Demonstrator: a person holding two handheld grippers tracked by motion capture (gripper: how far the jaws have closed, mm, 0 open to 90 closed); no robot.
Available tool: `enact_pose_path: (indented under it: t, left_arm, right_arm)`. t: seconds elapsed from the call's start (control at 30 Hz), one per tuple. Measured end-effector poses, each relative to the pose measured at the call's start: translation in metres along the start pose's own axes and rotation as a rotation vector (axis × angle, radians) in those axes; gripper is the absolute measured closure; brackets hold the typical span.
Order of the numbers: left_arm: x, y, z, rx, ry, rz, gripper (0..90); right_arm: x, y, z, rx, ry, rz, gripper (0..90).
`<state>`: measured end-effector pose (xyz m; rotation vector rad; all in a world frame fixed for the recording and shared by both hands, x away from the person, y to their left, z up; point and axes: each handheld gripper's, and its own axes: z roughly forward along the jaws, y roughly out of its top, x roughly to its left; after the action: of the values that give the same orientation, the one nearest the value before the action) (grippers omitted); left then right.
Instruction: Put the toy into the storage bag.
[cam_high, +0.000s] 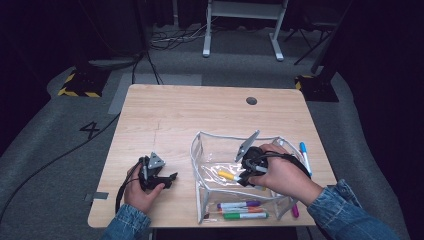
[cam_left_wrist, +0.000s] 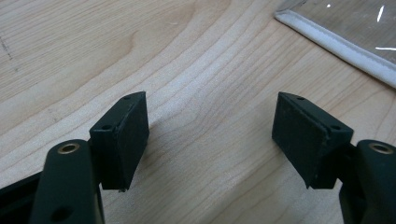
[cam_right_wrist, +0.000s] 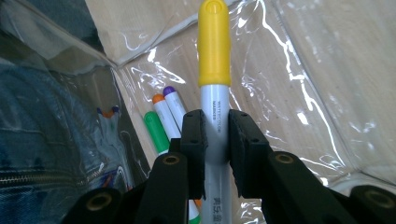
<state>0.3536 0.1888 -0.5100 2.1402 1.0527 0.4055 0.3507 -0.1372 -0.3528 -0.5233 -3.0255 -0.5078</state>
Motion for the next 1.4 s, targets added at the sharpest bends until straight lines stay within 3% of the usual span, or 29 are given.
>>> enact_pose_path:
  t: [0.13,0.2,0.37,0.4,0.7,0.87,1.03,1.07,1.13,1.17,1.2,1.4]
  left_arm:
    - [0.000,0.000,0.000,0.000,0.000,0.000,27.7]
    - [0.000,0.000,0.000,0.000,-0.001,0.000,27.7]
    - [0.000,0.000,0.000,0.000,-0.001,0.000,27.7]
    - [0.000,0.000,0.000,0.000,-0.001,0.000,27.7]
    - [0.000,0.000,0.000,0.000,-0.001,0.000,27.6]
    - [0.000,0.000,0.000,0.000,-0.001,0.000,27.6]
    - [0.000,0.000,0.000,0.000,0.000,0.000,27.6]
    - [0.000,0.000,0.000,0.000,-0.001,0.000,27.6]
    - [0.000,0.000,0.000,0.000,0.000,-0.001,27.6]
    - [0.000,0.000,0.000,0.000,0.000,0.000,27.6]
    - [0.000,0.000,0.000,-0.001,0.000,-0.001,27.6]
    - [0.000,0.000,0.000,0.000,0.000,-0.001,27.5]
  right_arm:
    - [-0.002,0.001,0.009,0.023,0.028,-0.007,76.8]
    - [-0.005,0.002,0.019,0.042,0.071,-0.024,76.8]
    - [-0.009,0.001,0.031,0.075,0.090,-0.028,76.8]
    - [-0.010,0.001,0.037,0.112,0.089,-0.032,76.8]
    - [-0.009,-0.001,0.046,0.191,0.110,-0.063,76.8]
    - [-0.005,-0.001,0.052,0.246,0.161,-0.102,76.8]
    - [-0.002,-0.002,0.054,0.269,0.195,-0.102,75.9]
    - [-0.002,-0.002,0.053,0.231,0.173,-0.104,67.4]
    - [-0.003,-0.002,0.051,0.210,0.155,-0.115,66.0]
    - [-0.004,-0.001,0.046,0.168,0.134,-0.079,59.7]
    - [-0.004,-0.001,0.046,0.168,0.134,-0.079,59.7]
    - [-0.010,0.002,0.012,-0.019,0.036,-0.039,56.2]
